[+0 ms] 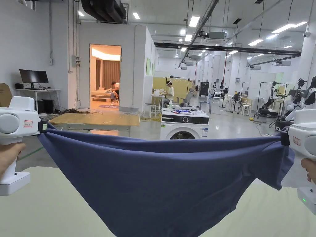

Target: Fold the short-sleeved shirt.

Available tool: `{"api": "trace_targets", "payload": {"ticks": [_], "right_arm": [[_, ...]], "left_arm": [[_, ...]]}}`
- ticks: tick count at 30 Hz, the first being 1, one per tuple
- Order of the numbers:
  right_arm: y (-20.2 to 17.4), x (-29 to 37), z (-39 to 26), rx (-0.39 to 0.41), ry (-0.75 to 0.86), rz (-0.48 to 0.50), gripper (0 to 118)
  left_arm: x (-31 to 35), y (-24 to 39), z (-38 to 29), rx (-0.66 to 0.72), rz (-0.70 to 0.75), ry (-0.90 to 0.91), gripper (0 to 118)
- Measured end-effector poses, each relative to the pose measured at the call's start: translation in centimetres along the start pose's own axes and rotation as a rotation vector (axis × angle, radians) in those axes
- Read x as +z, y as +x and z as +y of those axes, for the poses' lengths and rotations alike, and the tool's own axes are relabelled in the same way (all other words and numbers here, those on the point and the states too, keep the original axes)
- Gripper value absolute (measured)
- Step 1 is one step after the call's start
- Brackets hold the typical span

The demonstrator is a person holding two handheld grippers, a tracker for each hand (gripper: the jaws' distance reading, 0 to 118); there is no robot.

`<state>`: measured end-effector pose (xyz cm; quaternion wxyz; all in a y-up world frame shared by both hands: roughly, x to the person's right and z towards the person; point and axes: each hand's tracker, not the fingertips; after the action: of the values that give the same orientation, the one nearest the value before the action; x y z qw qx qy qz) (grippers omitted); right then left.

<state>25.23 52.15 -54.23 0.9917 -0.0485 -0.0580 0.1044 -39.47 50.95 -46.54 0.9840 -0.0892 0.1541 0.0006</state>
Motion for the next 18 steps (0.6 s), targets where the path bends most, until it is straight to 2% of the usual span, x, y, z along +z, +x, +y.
{"api": "trace_targets", "payload": {"ticks": [6,18], "right_arm": [[-0.4,1.1,-3.7,0.001,-0.006,0.019,5],[-2.0,7.1,-20.1,0.071,-0.171,0.075,5]], "left_arm": [[0.6,-0.3,-4.0,0.026,-0.014,-0.005,0],[6.6,-2.7,-21.1,0.091,-0.061,-0.181,0]]}}
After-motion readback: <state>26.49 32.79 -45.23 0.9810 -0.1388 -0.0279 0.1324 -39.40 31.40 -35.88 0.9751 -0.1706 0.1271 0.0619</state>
